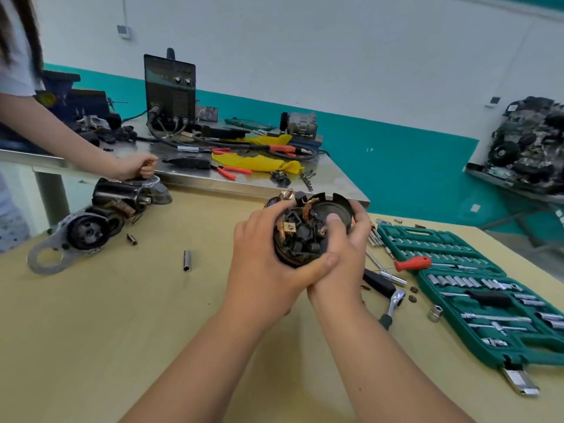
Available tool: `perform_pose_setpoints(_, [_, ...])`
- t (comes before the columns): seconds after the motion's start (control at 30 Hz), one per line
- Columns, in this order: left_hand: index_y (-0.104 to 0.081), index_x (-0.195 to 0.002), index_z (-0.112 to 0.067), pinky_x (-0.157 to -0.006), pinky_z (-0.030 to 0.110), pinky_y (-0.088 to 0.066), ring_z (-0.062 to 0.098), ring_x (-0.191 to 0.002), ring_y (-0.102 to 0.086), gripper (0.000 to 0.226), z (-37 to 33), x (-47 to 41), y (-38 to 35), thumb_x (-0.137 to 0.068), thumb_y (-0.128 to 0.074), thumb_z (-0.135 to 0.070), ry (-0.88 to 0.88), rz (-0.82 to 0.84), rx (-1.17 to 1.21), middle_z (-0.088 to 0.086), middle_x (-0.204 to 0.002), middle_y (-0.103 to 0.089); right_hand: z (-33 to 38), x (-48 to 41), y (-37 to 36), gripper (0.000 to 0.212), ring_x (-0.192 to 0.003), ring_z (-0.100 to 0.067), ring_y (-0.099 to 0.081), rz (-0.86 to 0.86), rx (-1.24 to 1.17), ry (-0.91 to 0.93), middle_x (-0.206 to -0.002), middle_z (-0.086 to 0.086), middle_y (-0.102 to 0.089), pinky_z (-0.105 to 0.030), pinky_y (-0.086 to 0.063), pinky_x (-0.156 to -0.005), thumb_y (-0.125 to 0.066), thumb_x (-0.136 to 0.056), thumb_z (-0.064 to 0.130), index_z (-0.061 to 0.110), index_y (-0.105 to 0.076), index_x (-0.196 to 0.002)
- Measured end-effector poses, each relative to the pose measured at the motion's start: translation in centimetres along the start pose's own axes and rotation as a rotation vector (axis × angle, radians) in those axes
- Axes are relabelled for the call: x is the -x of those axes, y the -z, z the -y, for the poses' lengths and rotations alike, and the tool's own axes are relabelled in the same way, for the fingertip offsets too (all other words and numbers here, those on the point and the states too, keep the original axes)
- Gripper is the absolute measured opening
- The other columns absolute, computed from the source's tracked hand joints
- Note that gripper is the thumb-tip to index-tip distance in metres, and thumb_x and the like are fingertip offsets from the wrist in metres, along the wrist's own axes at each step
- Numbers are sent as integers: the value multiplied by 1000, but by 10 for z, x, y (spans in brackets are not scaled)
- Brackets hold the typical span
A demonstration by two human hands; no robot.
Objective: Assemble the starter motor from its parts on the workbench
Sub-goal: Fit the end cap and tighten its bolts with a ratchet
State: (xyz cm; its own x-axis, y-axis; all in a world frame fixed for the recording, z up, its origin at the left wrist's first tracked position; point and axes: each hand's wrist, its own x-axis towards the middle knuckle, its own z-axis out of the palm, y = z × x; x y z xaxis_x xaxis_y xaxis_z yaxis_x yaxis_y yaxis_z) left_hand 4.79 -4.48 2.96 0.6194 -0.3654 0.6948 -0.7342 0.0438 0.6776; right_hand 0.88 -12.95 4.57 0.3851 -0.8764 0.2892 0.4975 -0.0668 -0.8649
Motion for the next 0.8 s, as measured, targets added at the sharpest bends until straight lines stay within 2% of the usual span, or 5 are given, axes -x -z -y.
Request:
perform_pose_setpoints(0.27, [-48, -123, -32, -97, 12, -34, 15, -114, -46, 72, 28, 6, -7, -60, -71, -57, -79, -35, 2, -11, -115, -48, 14, -35, 27, 35, -91, -5, -59, 65, 512, 129, -88, 19, -65, -46, -56, -80, -45, -76, 9, 37, -65, -80])
perform_pose_setpoints(0.37, [-44, -125, -36, -96, 16, -37, 12, -113, -43, 75, 30, 8, -8, -59, -71, -60, -103, -13, -40, -15, -114, -46, 34, -44, 37, 33, -79, -1, -60, 287, 628, 129, -76, 15, -67, -37, -51, -73, -43, -71, 8, 30, -67, -71])
perform_pose_setpoints(0.47, [-39, -126, -37, -93, 13, -36, 6, -109, -41, 79, 28, 9, -10, -57, -71, -59, -111, -20, -36, -33, -113, -39, 54, -42, 38, 32, -76, -2, -62, 645, 717, 24, -74, 9, -69, -36, -46, -79, -39, -75, 33, 28, -71, -77])
perform_pose_setpoints(0.57, [-38, -127, -35, -92, 7, -33, 4, -107, -39, 80, 28, 9, -11, -58, -72, -58, -133, -38, -29, -36, -114, -37, 65, -37, 34, 41, -66, 10, -57, 700, 962, 120, -71, 17, -67, -28, -40, -66, -36, -81, 68, 46, -67, -65])
perform_pose_setpoints(0.8, [-46, -125, -25, -91, 14, -34, 12, -108, -41, 81, 26, 8, -9, -57, -74, -58, -116, -2, -60, -17, -111, -43, 86, -29, 29, 25, -49, 7, -50, 707, 1155, 243, -50, 22, -55, -6, -33, -40, -59, -89, 40, 28, -68, -69])
